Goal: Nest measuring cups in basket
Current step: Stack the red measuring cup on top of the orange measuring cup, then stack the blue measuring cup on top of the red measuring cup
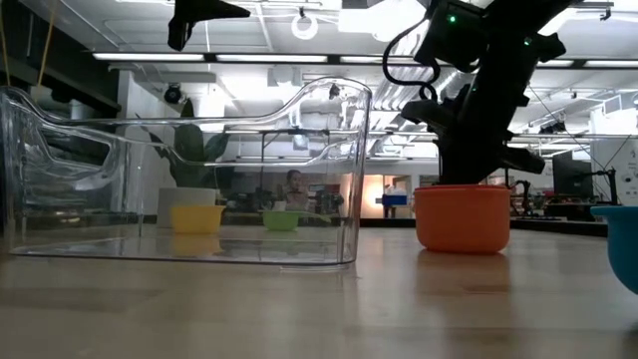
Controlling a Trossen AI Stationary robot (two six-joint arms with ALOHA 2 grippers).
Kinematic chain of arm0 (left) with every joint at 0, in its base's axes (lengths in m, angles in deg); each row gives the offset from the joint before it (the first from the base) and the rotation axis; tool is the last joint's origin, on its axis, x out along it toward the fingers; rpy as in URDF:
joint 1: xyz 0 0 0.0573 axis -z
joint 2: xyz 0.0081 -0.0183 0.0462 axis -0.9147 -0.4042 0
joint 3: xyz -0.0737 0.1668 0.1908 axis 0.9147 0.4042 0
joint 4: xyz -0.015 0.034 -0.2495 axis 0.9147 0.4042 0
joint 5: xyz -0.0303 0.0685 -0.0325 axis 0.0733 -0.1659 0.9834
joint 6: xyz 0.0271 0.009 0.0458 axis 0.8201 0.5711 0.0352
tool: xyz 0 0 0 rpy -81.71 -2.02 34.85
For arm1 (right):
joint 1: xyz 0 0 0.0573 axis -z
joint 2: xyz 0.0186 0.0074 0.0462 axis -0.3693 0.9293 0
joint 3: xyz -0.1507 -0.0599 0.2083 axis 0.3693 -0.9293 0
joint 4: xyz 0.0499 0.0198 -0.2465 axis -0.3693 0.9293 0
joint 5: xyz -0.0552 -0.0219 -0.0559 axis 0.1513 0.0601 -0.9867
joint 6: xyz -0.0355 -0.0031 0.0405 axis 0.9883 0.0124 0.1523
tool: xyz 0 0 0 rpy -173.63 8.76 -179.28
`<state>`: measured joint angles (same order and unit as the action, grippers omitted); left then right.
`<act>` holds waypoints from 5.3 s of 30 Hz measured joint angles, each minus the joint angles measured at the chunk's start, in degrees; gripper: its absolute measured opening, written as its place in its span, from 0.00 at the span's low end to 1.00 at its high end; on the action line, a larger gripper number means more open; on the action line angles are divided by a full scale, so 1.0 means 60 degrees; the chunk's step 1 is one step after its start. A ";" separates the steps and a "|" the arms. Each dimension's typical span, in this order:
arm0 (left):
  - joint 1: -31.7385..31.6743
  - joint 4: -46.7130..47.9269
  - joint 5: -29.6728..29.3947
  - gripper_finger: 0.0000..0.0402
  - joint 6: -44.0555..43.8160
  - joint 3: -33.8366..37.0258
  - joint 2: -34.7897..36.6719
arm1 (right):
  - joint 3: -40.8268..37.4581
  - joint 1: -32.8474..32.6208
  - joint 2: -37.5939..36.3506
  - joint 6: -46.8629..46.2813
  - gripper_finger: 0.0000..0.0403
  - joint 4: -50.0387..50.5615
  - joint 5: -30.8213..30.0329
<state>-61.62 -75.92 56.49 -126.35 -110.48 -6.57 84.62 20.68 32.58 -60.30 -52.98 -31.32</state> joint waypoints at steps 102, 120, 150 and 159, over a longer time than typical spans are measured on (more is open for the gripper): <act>-0.0001 0.0007 -0.0140 0.30 0.0499 0.0000 0.0004 | -0.0940 -0.6532 -0.0951 -0.1661 0.58 0.0294 0.3339; 0.0000 0.0003 -0.0140 0.30 0.0499 0.0000 0.0004 | -0.0092 -0.6217 -0.0514 0.0096 0.01 0.0792 0.4169; 0.0000 0.0003 -0.0136 0.30 0.0419 0.0000 0.0004 | 0.6885 -0.1005 0.3208 1.8749 0.00 0.6896 0.0812; -0.0003 0.0003 -0.0145 0.30 0.0419 -0.0002 0.0000 | 0.6863 -0.1022 0.3362 1.8664 0.00 0.6768 0.1329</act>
<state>-61.64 -75.90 55.62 -123.83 -110.50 -6.57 125.80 14.55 52.75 51.69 -12.37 -23.35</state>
